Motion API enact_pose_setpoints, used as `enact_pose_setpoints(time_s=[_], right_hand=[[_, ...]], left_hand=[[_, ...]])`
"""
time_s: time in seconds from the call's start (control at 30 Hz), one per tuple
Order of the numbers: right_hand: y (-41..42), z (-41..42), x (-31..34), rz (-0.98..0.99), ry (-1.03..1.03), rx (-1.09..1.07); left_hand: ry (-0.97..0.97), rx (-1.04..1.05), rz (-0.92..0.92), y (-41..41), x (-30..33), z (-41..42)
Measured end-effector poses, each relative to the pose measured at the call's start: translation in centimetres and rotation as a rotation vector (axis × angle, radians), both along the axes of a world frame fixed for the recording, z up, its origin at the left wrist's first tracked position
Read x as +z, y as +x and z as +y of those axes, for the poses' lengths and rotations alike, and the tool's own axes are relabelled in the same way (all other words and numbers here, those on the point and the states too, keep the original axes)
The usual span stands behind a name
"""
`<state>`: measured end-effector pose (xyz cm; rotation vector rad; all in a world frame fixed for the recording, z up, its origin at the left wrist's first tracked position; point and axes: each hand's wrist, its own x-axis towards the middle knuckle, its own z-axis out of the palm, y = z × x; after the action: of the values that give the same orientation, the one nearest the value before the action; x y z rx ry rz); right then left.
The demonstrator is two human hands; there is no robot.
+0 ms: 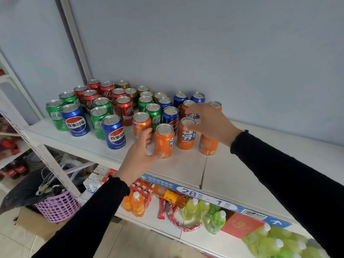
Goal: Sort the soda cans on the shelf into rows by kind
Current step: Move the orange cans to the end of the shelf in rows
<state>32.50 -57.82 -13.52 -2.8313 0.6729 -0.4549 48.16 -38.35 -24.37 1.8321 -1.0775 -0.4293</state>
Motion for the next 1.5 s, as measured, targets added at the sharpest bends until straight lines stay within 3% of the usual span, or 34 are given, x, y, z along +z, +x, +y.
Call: enact_pose_setpoints(time_s=[0.17,0.37,0.5,0.77,1.07,1.23,1.37,1.5], right_hand=[[-2.4,3.5,-1.9,-0.257,0.192,-0.019],[-2.5,5.7,-6.7,-0.376,0.521,0.004],[-1.5,6.4,-9.8,-0.422,0.700,-0.021],[2.8,7.9,-11.9,-0.400,0.865,-0.081],[5.8,10.2,-13.5,-0.590,0.832,-0.328],[6.1,11.8,-14.3,-0.644,0.648,-0.476],[5.5,12.3,-14.4,-0.640,0.621,-0.481],[5.2,12.8,-14.3,-0.644,0.714,-0.443]], left_hand=[[-0.066,0.042,-0.093,-0.7,0.3,2.3],[-0.082,0.175,-0.120,-0.4,-0.6,3.2],[-0.076,0.208,-0.056,0.2,-1.2,2.4],[-0.168,0.235,0.157,3.0,-1.2,-2.3],[-0.257,0.326,0.067,5.6,-1.8,-5.5],[-0.260,0.075,0.125,5.9,-2.1,-3.3],[-0.221,-0.207,0.152,7.5,-2.9,-1.0],[-0.165,-0.194,-0.007,7.5,-2.2,-0.6]])
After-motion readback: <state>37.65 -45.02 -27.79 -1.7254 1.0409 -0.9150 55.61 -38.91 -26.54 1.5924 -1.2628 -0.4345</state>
